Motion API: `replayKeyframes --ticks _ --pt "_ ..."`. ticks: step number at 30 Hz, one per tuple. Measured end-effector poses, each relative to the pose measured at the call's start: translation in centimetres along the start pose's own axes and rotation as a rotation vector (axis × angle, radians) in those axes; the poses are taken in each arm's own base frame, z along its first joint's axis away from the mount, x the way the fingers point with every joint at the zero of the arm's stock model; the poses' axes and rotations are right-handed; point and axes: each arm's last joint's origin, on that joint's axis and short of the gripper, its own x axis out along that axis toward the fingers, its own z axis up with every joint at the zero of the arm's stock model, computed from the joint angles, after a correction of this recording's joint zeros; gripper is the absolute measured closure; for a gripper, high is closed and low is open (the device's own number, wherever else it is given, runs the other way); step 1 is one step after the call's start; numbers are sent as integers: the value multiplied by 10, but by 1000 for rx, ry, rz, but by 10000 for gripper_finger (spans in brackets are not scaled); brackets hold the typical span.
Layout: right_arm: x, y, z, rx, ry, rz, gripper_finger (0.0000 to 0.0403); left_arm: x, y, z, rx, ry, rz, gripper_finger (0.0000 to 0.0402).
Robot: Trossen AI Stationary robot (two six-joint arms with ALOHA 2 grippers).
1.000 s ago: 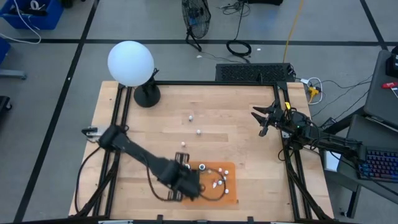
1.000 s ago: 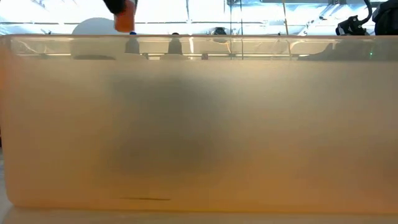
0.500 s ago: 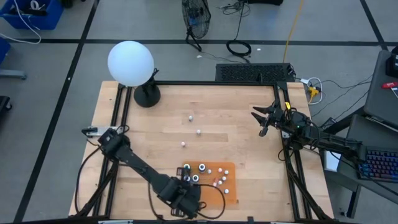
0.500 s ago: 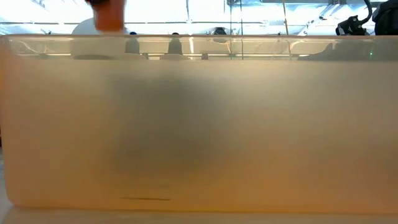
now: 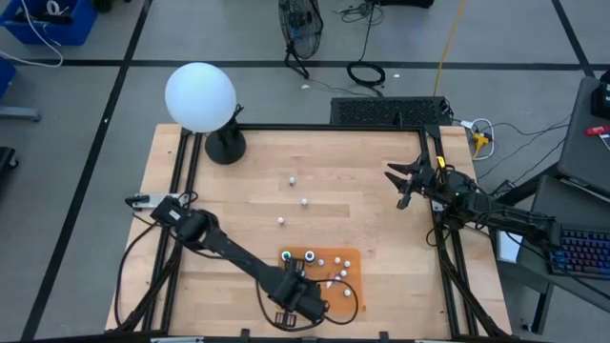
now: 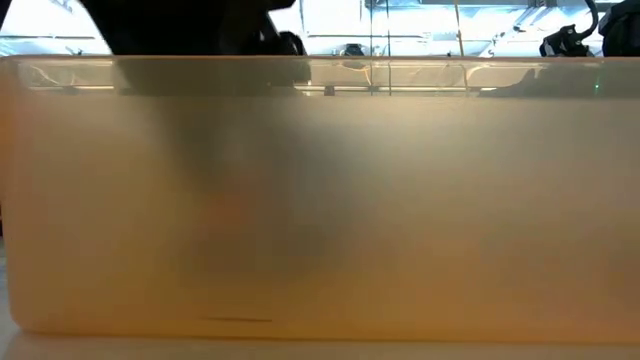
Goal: Pick & Place food coloring
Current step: Put the small orange food coloring bottle into the orange container
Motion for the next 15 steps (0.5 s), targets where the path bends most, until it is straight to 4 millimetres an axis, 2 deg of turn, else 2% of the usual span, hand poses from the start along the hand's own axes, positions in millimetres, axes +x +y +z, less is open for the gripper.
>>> replayKeyframes --ticks 2,10,15 --pt "0 0 1 1 -6 -1 293 6 0 2 -2 10 -16 338" --pt "0 0 0 0 1 0 293 6 2 3 -66 18 -45 332" --pt "0 0 0 0 1 0 293 6 0 2 -66 18 -46 243"
